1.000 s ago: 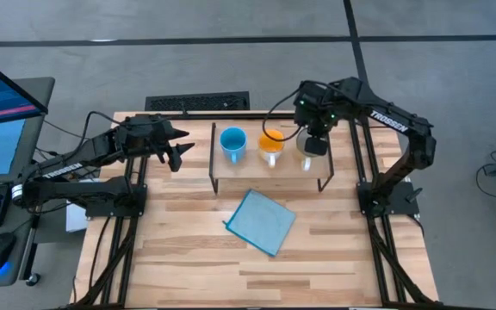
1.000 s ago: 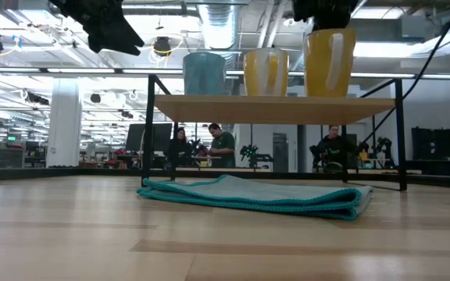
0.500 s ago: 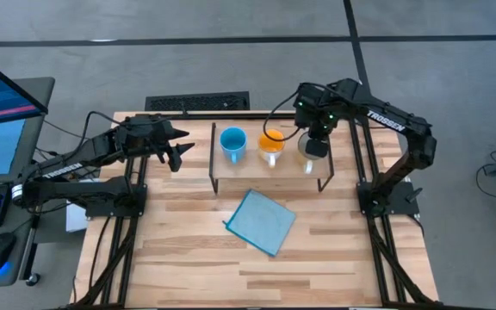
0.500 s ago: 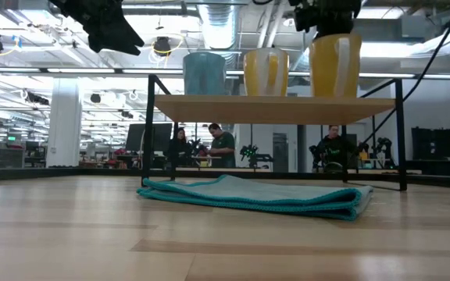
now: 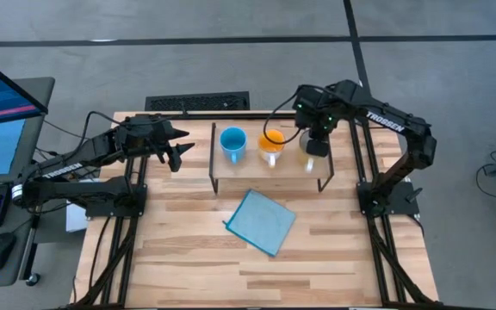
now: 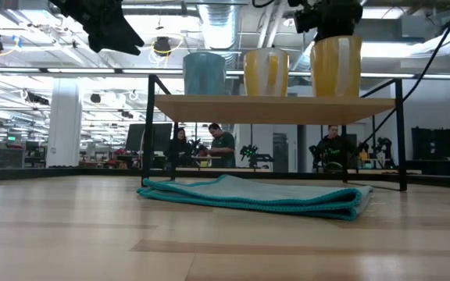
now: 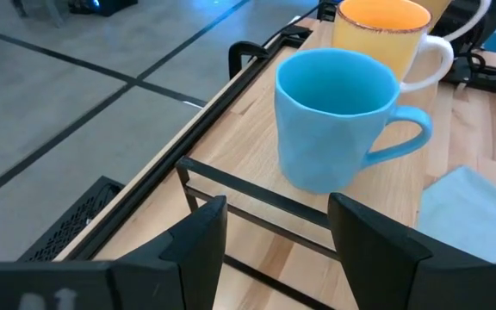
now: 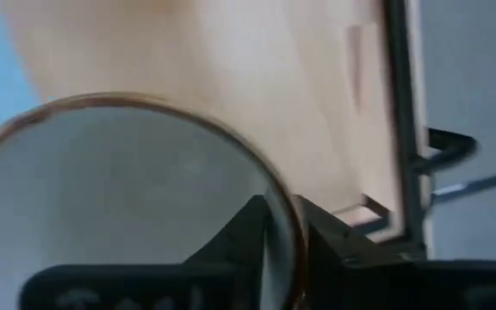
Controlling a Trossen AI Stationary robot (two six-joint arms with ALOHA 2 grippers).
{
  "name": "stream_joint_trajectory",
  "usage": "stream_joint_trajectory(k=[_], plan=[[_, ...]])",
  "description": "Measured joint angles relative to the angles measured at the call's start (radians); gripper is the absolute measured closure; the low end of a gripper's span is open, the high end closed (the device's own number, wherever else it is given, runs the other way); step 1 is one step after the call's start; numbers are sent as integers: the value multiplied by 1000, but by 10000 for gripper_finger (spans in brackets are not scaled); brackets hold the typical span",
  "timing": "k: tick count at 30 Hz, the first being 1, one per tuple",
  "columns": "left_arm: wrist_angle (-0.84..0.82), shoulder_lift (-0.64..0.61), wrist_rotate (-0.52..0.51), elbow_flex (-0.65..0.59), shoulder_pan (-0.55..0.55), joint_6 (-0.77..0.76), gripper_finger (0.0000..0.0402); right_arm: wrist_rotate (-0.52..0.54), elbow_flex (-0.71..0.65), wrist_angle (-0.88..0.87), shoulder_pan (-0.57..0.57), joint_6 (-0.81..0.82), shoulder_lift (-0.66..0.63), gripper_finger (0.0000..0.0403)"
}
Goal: Stack small to large cups/mugs on shelf
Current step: Put the light yellow mug on the shelf
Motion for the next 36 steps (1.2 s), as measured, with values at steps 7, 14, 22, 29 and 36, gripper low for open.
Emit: stream_joint_trajectory(k=[7,14,22,29,36], plan=[[0,0,0,0,0,0,207,64,0,11,-1,0,0,296],[0,0,0,0,0,-1,207,61,0,66,-1,-7,0,305],[0,0,0,0,0,0,207,59,0,78,-1,-11,2,311],[-1,0,0,0,0,3,207,59,0,100,-1,-37,3,311],[-1,0,0,0,0,3,207,59,0,103,1,-64,3,311]])
